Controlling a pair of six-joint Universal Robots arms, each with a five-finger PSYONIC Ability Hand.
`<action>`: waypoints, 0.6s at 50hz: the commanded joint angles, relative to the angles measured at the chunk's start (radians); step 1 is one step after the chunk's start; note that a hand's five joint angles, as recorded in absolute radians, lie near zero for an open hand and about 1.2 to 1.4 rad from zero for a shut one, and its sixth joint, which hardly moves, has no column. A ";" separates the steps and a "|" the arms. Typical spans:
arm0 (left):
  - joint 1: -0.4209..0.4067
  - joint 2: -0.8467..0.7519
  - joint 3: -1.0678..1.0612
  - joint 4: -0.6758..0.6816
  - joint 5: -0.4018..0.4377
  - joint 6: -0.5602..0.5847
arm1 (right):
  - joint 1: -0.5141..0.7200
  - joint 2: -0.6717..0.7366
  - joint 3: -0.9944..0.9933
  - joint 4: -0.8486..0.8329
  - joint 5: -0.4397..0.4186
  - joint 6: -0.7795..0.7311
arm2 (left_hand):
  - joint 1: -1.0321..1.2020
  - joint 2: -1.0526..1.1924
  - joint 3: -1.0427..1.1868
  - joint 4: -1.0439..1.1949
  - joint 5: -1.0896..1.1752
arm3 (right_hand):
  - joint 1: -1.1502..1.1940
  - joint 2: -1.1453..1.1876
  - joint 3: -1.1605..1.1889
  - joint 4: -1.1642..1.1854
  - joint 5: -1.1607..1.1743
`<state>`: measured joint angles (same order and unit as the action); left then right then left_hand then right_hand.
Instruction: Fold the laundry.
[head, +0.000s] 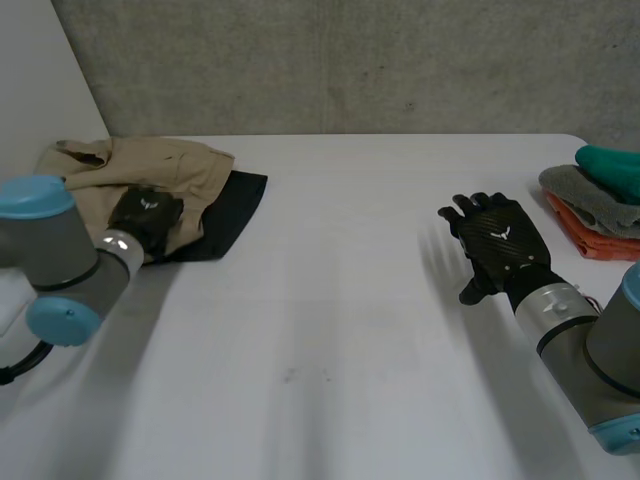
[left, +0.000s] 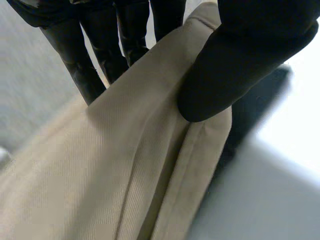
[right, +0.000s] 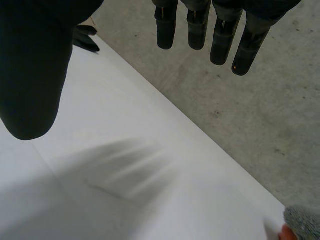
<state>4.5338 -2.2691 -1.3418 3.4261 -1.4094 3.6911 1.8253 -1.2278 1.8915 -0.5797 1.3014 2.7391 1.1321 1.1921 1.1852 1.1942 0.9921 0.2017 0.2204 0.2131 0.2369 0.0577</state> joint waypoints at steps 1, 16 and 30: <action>-0.169 0.201 -0.025 0.267 -0.082 -0.100 | -0.003 -0.010 -0.003 -0.002 0.042 0.001 | 0.264 0.204 0.211 0.202 0.230 | -0.027 -0.046 -0.039 -0.062 -0.058; -0.617 0.064 -0.005 0.297 0.202 -0.412 | -0.106 -0.035 -0.040 -0.002 0.176 0.016 | -0.311 -0.371 -0.364 -0.373 -0.346 | -0.027 -0.046 -0.039 -0.062 -0.058; -0.564 0.180 -0.045 0.208 -0.003 -0.408 | -0.135 -0.036 -0.052 0.014 0.161 0.013 | -0.948 -1.008 -1.001 -1.010 -0.982 | -0.027 -0.046 -0.039 -0.062 -0.058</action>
<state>3.9124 -2.2179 -1.3308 3.6919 -1.3292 3.2874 1.6878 -1.2644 1.8385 -0.5784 1.4760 2.7570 0.1968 0.2053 0.2125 0.2046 0.0499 0.2017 0.2204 0.2131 0.2369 0.0578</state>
